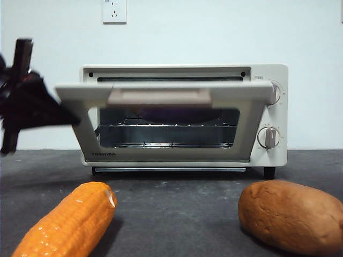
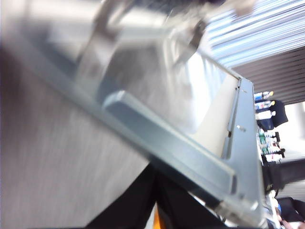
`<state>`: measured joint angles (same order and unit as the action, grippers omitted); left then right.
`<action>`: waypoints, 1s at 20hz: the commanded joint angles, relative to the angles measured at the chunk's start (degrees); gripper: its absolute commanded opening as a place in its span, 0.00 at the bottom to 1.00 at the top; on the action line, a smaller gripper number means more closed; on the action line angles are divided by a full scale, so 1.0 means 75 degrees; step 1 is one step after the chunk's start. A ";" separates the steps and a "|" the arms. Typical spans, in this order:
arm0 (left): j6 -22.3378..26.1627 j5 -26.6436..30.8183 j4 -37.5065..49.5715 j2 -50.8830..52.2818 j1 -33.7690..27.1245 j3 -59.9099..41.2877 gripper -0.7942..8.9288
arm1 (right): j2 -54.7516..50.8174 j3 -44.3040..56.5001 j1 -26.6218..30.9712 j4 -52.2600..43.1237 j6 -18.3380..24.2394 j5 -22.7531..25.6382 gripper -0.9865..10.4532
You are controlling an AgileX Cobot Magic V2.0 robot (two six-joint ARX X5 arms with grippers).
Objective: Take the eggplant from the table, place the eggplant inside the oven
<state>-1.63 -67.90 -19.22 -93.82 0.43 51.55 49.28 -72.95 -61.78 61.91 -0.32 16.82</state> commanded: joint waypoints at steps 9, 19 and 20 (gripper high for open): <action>-0.0927 0.0143 -0.0729 0.0318 0.0061 0.2340 0.09 | 0.0108 0.0959 -0.0082 -0.0423 -0.0015 -0.0396 0.09; 0.0242 0.3893 -0.1973 0.2882 0.1046 0.1944 0.09 | 0.0102 0.3783 0.1204 -0.2987 -0.0201 -0.0239 0.09; 0.0227 0.4118 -0.1883 0.3121 0.1128 0.1810 0.09 | 0.0090 0.4030 0.1480 -0.3287 -0.0353 -0.0242 0.09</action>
<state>-1.34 -38.17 -33.71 -70.63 8.62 65.34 49.63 -43.59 -51.77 39.66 -0.64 14.76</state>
